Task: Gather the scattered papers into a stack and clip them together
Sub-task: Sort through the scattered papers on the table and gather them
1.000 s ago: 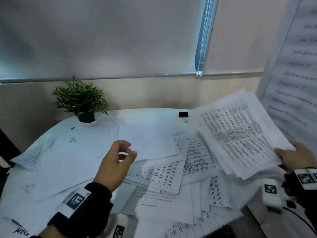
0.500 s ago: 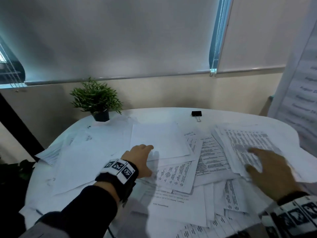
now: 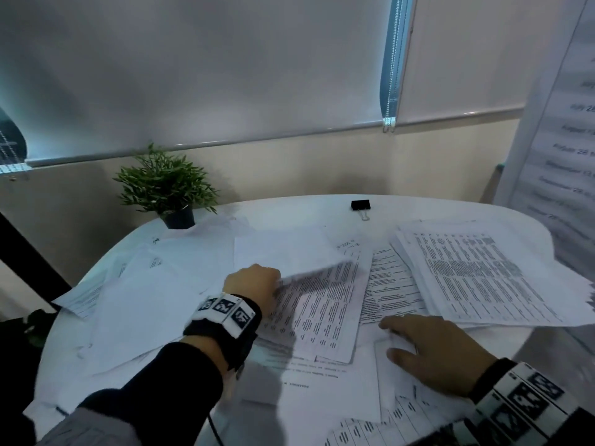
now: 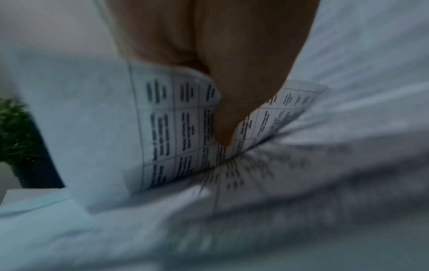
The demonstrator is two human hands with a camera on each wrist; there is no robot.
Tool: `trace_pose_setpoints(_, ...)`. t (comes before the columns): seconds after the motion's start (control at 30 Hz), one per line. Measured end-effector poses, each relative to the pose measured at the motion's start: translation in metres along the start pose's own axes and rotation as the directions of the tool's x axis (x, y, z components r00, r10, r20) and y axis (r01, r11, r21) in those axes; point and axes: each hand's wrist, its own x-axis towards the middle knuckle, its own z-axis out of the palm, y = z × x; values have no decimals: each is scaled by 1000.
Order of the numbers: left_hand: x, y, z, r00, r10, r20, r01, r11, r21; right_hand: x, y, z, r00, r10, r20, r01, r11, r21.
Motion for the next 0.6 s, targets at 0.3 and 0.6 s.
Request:
trace_pose_setpoints(0.3, -77, -34, -111, 876, 408, -259, -444, 890, -100, 1, -20, -18, 971, 39, -237, 100, 832, 545)
trace_pose_setpoints(0.6, -79, -52, -101, 700, -263, -664, -372, 659, -654, 0, -54, -46, 796, 145, -588, 515, 351, 783)
